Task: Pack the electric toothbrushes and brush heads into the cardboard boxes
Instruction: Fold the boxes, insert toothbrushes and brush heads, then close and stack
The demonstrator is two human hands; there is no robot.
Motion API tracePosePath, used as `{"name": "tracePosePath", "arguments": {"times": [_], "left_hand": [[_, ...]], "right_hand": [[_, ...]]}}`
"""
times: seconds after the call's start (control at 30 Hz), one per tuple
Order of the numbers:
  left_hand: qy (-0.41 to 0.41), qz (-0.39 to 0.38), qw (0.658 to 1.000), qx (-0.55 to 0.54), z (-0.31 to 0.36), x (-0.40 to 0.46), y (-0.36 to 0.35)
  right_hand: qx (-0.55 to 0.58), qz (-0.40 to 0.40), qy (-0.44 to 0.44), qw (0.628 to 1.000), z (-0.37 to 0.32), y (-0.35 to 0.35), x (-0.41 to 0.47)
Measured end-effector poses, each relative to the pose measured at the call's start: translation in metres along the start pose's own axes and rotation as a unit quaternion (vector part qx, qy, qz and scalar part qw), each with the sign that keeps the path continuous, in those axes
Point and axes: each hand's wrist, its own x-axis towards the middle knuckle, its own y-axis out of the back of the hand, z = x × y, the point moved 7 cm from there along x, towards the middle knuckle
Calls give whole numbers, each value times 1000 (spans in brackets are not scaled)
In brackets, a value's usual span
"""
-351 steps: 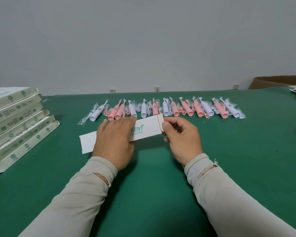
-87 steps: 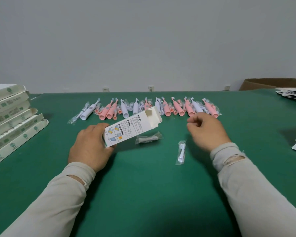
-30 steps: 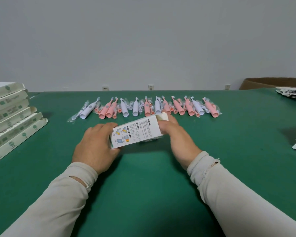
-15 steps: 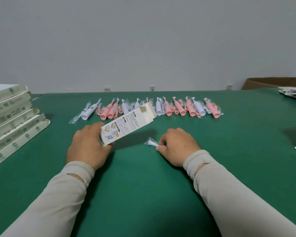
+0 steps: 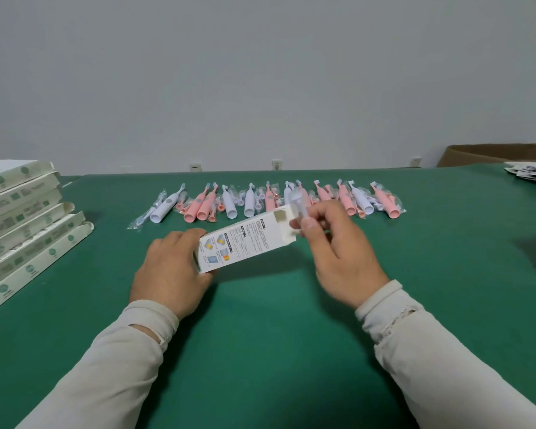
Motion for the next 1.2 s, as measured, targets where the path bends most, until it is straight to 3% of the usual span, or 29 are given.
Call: {"name": "tracePosePath", "arguments": {"times": [0.1,0.33,0.47,0.57,0.63,0.73,0.87,1.03,1.2], "left_hand": [[-5,6,1000,-8,1,-1,0],[-2,-12,1000,-12,2,-2,-3],[-6,-13,1000,-15,4,-2,-3],[-13,-10,1000,-3,5,-2,-1],[-19,-2,1000,22,5,-2,0],[-32,-4,999,36,9,-3,-1],[-40,-3,999,17,13,-5,-1],[-33,-9,999,12,15,-6,-3],[-36,-6,999,11,14,-6,-4]], "right_hand": [[-38,-36,-47,998,16,-5,-2],[-43,1,-107,993,34,-1,-1],[-60,-22,-129,990,32,-2,-1],[-230,-51,-52,970,14,-1,-1],[-333,-26,20,942,-3,3,2],[-378,12,61,924,-16,8,6],[-352,12,38,935,-15,4,4],[-204,56,-41,977,2,9,3],[-102,64,-66,991,9,1,-2]]}}
